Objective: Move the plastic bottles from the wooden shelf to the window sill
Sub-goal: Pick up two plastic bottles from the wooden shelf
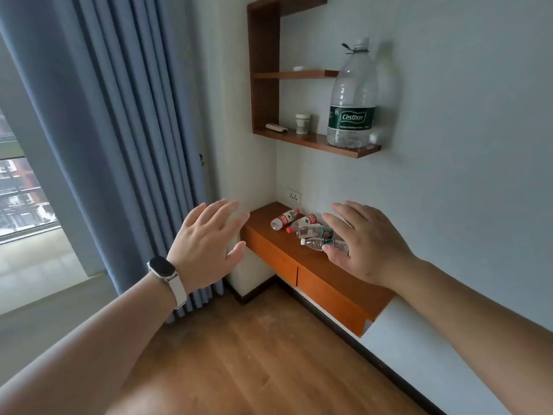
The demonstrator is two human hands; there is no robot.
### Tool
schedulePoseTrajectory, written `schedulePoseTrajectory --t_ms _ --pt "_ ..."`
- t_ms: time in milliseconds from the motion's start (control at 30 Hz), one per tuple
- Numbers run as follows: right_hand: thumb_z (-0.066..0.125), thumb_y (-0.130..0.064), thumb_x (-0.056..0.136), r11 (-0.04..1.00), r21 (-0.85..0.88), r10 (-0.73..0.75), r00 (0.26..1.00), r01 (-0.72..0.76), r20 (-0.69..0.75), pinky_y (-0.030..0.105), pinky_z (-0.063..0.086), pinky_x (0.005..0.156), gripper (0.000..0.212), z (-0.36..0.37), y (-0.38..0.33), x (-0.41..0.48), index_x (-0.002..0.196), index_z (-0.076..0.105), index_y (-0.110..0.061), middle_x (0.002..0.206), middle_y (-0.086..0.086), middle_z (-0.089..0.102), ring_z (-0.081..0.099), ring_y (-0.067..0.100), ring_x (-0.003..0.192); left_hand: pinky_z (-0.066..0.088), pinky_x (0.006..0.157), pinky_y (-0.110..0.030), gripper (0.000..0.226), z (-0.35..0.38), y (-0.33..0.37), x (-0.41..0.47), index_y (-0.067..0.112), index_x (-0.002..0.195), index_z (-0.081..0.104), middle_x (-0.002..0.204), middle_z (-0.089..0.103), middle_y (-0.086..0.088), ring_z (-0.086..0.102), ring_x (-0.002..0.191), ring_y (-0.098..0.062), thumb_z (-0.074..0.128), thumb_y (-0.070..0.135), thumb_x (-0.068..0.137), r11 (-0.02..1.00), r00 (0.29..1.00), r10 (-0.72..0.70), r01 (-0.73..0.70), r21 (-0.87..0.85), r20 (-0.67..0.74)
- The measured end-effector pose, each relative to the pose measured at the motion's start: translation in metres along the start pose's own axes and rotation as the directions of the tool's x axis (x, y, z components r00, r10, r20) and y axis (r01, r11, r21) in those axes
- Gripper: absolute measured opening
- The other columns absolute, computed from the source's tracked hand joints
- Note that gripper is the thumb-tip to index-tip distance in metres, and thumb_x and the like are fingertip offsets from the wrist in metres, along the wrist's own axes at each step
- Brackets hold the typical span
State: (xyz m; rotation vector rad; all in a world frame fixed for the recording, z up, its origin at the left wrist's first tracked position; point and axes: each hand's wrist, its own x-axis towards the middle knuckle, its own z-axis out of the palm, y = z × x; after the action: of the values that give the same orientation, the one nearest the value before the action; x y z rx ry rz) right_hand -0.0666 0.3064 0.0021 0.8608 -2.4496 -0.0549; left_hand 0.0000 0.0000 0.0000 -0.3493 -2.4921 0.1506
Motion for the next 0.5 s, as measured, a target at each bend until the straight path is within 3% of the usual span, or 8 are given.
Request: schedulePoseTrajectory --t_ms 500 --pt "0.042 -0.053 0.093 0.994 0.106 -0.024 0.998 0.019 0.054 0.047 0.042 0.103 0.056 0.123 0.094 0.073 0.134 0.054 -0.017 0.14 0.008 0.054 0.047 0.028 0.128 0.039 0.11 -0.056 0.056 0.122 0.001 0.107 0.015 0.135 0.062 0.144 0.058 -0.011 0.053 0.135 -0.033 0.041 0.046 0.093 0.999 0.99 -0.05 0.051 0.001 0.13"
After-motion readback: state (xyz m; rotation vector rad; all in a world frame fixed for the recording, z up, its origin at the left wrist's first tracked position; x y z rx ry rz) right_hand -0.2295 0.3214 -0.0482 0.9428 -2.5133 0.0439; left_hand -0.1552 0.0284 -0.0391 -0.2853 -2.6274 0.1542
